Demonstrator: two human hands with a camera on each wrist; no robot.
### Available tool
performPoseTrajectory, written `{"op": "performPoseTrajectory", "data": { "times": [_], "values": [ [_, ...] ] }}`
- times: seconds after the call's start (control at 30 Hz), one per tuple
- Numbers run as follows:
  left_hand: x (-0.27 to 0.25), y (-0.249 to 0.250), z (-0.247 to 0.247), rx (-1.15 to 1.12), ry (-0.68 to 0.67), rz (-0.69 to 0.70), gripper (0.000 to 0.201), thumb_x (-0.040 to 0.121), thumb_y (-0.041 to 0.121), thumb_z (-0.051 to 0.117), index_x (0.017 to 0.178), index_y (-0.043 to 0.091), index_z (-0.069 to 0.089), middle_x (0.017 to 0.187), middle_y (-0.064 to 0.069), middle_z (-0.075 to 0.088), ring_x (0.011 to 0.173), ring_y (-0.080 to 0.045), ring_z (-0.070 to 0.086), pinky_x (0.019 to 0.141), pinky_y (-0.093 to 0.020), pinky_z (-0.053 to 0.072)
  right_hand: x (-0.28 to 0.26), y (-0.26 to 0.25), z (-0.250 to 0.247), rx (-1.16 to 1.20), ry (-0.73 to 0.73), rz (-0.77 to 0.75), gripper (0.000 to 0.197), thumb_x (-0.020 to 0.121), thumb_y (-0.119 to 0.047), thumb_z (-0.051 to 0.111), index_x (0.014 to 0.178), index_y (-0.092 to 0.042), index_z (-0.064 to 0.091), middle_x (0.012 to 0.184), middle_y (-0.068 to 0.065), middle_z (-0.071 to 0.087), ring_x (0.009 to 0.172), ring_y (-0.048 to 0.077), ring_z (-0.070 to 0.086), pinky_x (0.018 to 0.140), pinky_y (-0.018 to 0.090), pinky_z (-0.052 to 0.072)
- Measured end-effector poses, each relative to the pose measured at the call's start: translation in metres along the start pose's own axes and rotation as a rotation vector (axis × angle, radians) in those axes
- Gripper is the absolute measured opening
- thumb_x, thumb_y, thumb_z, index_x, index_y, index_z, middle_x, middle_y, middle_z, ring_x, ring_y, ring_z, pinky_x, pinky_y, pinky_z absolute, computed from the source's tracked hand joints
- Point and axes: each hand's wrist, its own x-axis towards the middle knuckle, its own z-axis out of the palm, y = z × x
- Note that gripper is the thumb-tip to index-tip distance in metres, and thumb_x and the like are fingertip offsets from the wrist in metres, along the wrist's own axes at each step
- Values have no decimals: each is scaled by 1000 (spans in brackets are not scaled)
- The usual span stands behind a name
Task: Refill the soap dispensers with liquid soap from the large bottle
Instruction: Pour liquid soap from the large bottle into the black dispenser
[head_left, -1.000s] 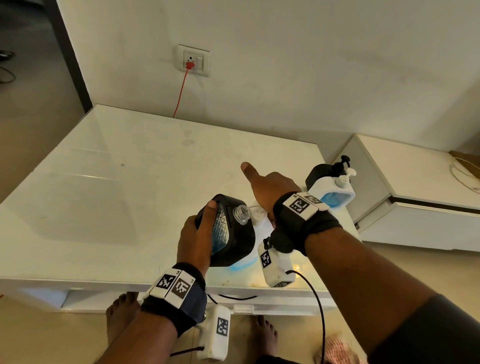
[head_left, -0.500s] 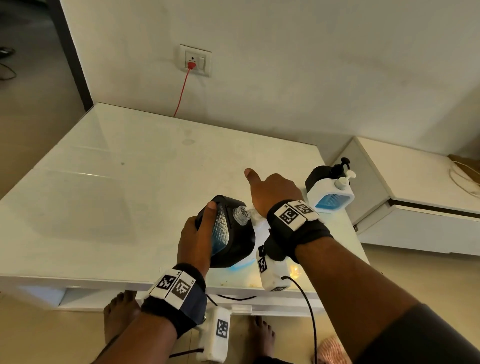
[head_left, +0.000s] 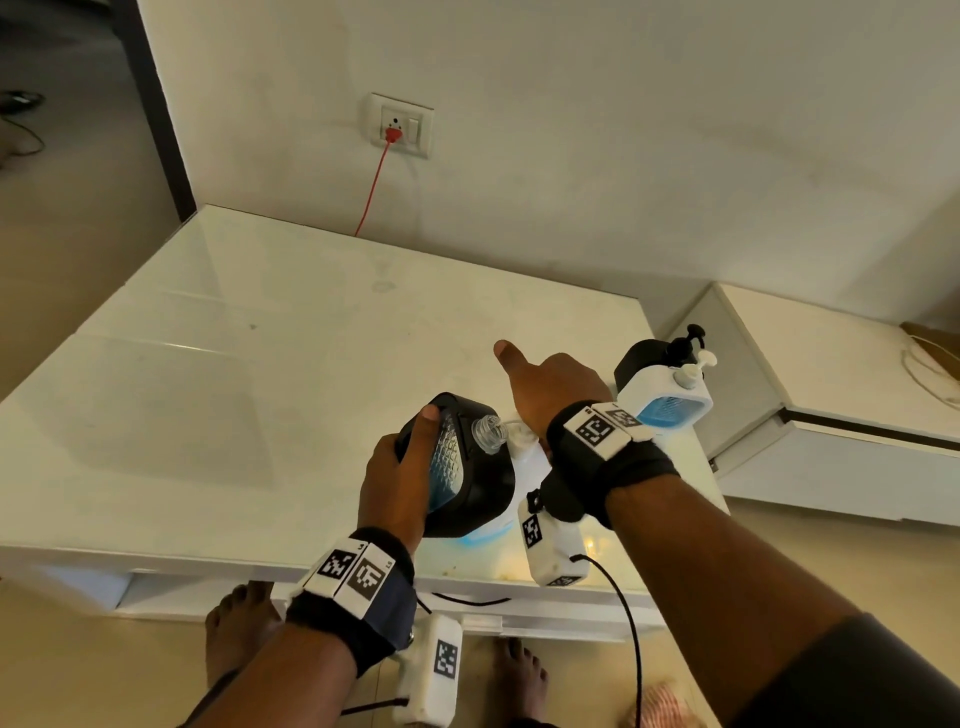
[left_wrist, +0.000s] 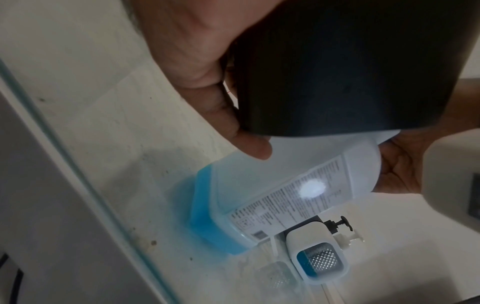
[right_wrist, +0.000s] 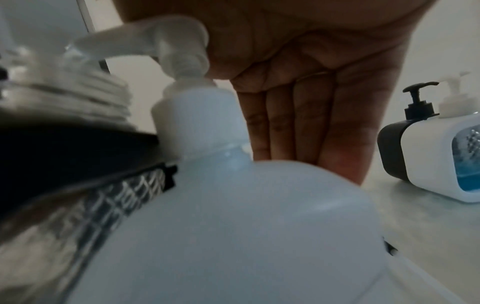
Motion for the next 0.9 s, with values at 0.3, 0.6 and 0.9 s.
{"op": "performPoseTrajectory", "data": {
  "times": [0.3,0.6,0.9],
  "values": [
    [1,1,0,3,14,7,83,77,85,57,120,16,67,110,-6,74,101,-26,70,88,-41,58,2,1,2,-13,-15,-15,71,88,-79,30,78,-15,58,80,4,61,76,23,56,74,35,40],
    [-1,3,0,-21,2,3,76,86,79,56,122,13,66,110,-9,73,101,-27,69,76,-35,53,7,0,1,19,-26,-18,71,90,-76,28,72,-16,59,75,4,63,71,21,57,68,33,37],
    [1,-3,0,-2,-24,35,107,55,101,51,121,19,69,110,-7,75,103,-27,71,94,-47,59,7,5,11,15,61,1,61,91,-72,31,83,-16,54,85,4,59,82,26,55,75,35,39]
  ]
}}
